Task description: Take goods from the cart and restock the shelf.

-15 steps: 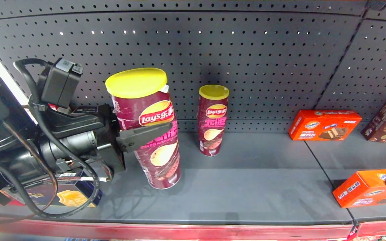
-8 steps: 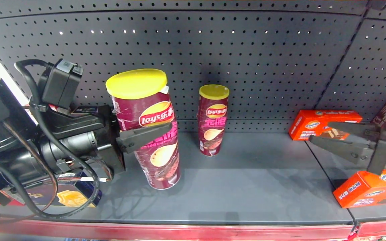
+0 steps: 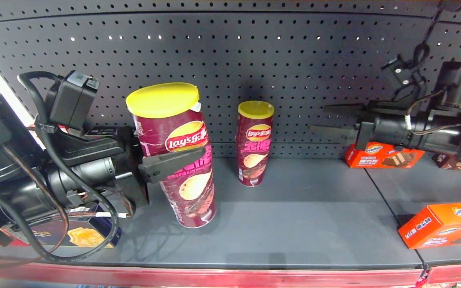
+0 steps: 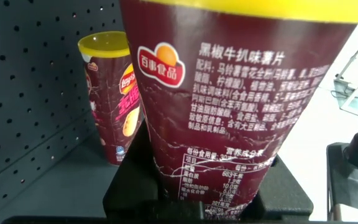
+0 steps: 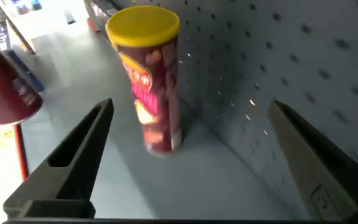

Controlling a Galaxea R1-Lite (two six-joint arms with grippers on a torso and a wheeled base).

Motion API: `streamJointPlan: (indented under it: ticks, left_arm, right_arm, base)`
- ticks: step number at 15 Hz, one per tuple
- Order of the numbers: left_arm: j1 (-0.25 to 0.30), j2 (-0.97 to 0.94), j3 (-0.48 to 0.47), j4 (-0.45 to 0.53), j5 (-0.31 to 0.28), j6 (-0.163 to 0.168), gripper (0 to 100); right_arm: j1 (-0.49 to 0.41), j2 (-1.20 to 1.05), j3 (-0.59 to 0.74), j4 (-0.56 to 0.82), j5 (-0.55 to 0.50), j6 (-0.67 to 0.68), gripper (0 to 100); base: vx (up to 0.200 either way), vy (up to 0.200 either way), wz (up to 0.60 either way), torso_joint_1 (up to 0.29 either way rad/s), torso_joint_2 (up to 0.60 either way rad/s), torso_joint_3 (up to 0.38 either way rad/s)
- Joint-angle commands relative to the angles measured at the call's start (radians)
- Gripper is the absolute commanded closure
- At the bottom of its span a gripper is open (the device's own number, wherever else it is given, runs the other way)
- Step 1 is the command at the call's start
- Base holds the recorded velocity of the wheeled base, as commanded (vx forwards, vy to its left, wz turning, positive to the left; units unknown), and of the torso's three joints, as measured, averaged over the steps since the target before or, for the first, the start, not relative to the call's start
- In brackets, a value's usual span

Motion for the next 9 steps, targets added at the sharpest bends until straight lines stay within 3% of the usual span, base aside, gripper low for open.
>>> streamJointPlan:
  ticks: [1, 2, 5, 6, 9]
  left_arm:
    - [-0.001, 0.007, -0.001, -0.001, 0.000, -0.001, 100]
    - [-0.001, 0.015, -0.004, -0.001, 0.000, -0.001, 100]
    - [-0.001, 0.024, -0.006, -0.002, -0.002, 0.000, 100]
    - [-0.001, 0.027, -0.001, -0.002, -0.002, 0.000, 100]
    - [0.000, 0.033, -0.012, -0.002, -0.002, 0.000, 100]
  right_arm:
    - [0.040, 0.118, -0.064, -0.002, 0.049, -0.013, 0]
    - [0.040, 0.144, -0.069, -0.022, 0.124, -0.037, 0]
    - [0.040, 0.199, -0.115, -0.040, 0.208, -0.048, 0]
    - [0.036, 0.231, -0.141, -0.065, 0.302, -0.054, 0]
    - [0.042, 0.300, -0.187, -0.085, 0.320, -0.060, 0]
  base:
    - [0.000, 0.000, 0.00, 0.000, 0.00, 0.000]
    - [0.000, 0.000, 0.00, 0.000, 0.00, 0.000]
    - [0.000, 0.000, 0.00, 0.000, 0.00, 0.000]
    - [0.000, 0.000, 0.00, 0.000, 0.00, 0.000]
    - [0.000, 0.000, 0.00, 0.000, 0.00, 0.000]
